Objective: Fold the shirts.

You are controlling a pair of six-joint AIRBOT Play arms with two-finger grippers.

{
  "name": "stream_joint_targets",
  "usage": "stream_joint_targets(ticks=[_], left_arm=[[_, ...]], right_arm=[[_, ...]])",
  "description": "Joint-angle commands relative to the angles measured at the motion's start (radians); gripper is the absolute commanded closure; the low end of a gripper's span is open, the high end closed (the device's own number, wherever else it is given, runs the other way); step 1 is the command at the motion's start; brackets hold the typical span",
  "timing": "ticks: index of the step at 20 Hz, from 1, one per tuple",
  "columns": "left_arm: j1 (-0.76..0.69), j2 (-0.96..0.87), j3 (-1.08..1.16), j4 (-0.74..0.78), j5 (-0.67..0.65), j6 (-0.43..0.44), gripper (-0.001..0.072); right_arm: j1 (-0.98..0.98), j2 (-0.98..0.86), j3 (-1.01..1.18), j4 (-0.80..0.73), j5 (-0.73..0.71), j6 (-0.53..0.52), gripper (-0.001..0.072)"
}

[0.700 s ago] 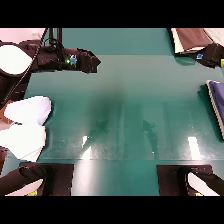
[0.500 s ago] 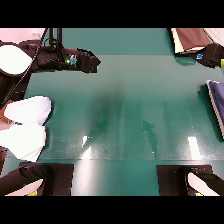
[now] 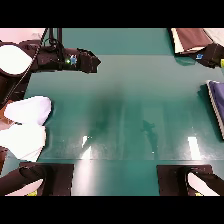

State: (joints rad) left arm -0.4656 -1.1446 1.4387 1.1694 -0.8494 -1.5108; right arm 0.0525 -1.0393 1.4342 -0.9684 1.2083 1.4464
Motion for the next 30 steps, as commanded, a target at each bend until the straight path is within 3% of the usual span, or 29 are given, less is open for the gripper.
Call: stream_joint_targets(ticks=[1,3,5,7,8,12,15,17,22,23,24,25,30], left_arm=[[0.001,0.007,0.007,0.081,0.044,0.0,0.0682],[0.001,0.036,0.034,0.328,-0.084,-0.019,0.0683],[0.011,0.072,0.04,0.644,-0.26,-0.118,0.0668],[0.091,0.082,0.036,0.784,-0.418,-0.125,0.016],[0.159,0.082,0.015,0.785,-0.455,-0.139,0.0077],[0.365,0.079,-0.212,0.783,-0.412,-0.169,0.0075],[0.452,0.077,-0.462,0.783,-0.227,-0.22,0.0082],[0.516,0.063,-0.591,0.781,-0.098,-0.304,0.0095],[0.59,-0.003,-0.653,0.757,-0.059,-0.332,0.0097],[0.59,0.0,-0.648,0.748,-0.064,-0.333,0.0167],[0.59,0.009,-0.637,0.742,-0.081,-0.332,0.0481],[0.59,0.02,-0.621,0.739,-0.099,-0.332,0.0675],[0.57,0.197,-0.388,0.676,-0.146,-0.259,0.0683]], right_arm=[[0.0,0.0,0.001,0.0,0.012,0.0,0.0695],[0.0,0.0,0.001,0.0,0.014,0.0,0.0694],[0.0,0.0,0.001,0.0,0.015,0.0,0.0695],[0.0,0.0,0.001,0.0,0.014,0.0,0.0695],[0.0,0.0,0.001,0.0,0.014,0.0,0.0694],[0.0,0.0,0.001,0.0,0.014,0.0,0.0694],[0.0,0.0,0.001,0.0,0.014,0.0,0.0695],[0.0,0.0,0.001,0.0,0.015,0.0,0.0695],[0.0,0.0,0.001,0.0,-0.01,0.0,0.0694],[0.0,0.0,0.001,0.0,-0.023,0.0,0.0695],[0.0,0.0,0.001,0.0,-0.034,0.0,0.0695],[0.0,0.0,0.001,0.0,-0.041,0.0,0.0694],[0.0,0.0,0.038,0.008,-0.072,0.0,0.0695]])
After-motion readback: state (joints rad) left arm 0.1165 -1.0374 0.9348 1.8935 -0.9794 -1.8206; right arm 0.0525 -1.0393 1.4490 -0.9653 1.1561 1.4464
